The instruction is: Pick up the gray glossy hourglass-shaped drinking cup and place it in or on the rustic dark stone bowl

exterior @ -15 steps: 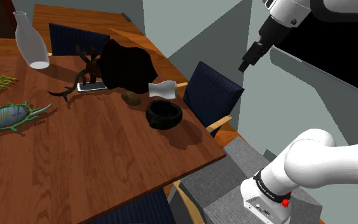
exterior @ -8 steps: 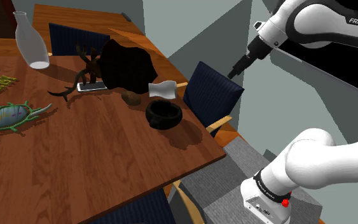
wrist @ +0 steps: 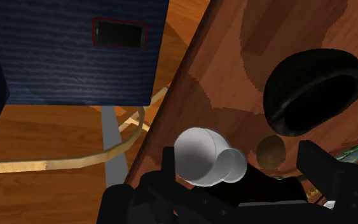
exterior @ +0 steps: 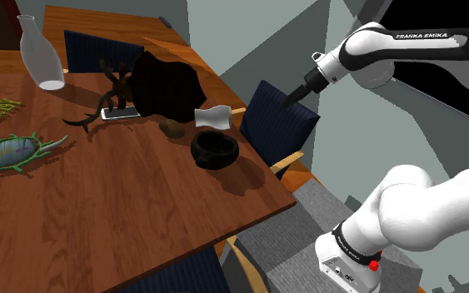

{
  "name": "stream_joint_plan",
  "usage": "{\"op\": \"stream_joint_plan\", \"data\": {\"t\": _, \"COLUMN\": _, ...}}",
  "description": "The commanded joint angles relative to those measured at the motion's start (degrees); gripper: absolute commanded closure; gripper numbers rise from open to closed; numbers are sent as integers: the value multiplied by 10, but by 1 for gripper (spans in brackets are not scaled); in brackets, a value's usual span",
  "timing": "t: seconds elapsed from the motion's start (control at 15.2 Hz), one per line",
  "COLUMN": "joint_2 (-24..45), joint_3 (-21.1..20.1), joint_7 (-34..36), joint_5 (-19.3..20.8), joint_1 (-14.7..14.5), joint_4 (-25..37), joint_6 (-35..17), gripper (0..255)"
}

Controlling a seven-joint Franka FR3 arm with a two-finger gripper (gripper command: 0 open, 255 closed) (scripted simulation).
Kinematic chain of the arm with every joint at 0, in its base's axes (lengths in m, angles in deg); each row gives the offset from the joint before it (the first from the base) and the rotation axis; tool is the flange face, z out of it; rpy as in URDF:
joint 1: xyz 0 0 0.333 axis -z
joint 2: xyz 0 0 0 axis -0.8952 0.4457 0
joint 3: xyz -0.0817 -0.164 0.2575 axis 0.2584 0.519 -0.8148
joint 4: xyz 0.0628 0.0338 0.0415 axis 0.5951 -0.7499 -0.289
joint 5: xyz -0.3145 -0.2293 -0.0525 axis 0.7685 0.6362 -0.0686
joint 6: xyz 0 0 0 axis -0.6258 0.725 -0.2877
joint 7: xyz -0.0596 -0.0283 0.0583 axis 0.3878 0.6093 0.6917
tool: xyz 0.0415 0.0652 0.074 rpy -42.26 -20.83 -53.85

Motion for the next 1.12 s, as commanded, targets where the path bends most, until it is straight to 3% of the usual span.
{"op": "stream_joint_plan", "data": {"t": 0.0, "joint_2": 37, "joint_3": 55, "joint_7": -68, "joint_5": -53, "joint_1": -42, "joint_4": 7, "joint_6": -31, "gripper": 0}}
{"op": "stream_joint_plan", "data": {"t": 0.13, "joint_2": 81, "joint_3": 118, "joint_7": -144, "joint_5": -121, "joint_1": -98, "joint_4": 22, "joint_6": -52, "gripper": 0}}
{"op": "stream_joint_plan", "data": {"t": 0.33, "joint_2": 162, "joint_3": 227, "joint_7": -279, "joint_5": -256, "joint_1": -201, "joint_4": 62, "joint_6": -50, "gripper": 0}}
{"op": "stream_joint_plan", "data": {"t": 0.46, "joint_2": 239, "joint_3": 310, "joint_7": -380, "joint_5": -372, "joint_1": -274, "joint_4": 99, "joint_6": -10, "gripper": 0}}
{"op": "stream_joint_plan", "data": {"t": 0.59, "joint_2": 363, "joint_3": 372, "joint_7": -482, "joint_5": -512, "joint_1": -312, "joint_4": 145, "joint_6": 87, "gripper": 0}}
{"op": "stream_joint_plan", "data": {"t": 0.66, "joint_2": 429, "joint_3": 373, "joint_7": -520, "joint_5": -575, "joint_1": -299, "joint_4": 167, "joint_6": 145, "gripper": 0}}
{"op": "stream_joint_plan", "data": {"t": 0.73, "joint_2": 480, "joint_3": 352, "joint_7": -546, "joint_5": -621, "joint_1": -267, "joint_4": 188, "joint_6": 191, "gripper": 0}}
{"op": "stream_joint_plan", "data": {"t": 0.92, "joint_2": 584, "joint_3": 274, "joint_7": -591, "joint_5": -714, "joint_1": -173, "joint_4": 249, "joint_6": 283, "gripper": 0}}
{"op": "stream_joint_plan", "data": {"t": 1.06, "joint_2": 641, "joint_3": 232, "joint_7": -609, "joint_5": -761, "joint_1": -127, "joint_4": 292, "joint_6": 330, "gripper": 0}}
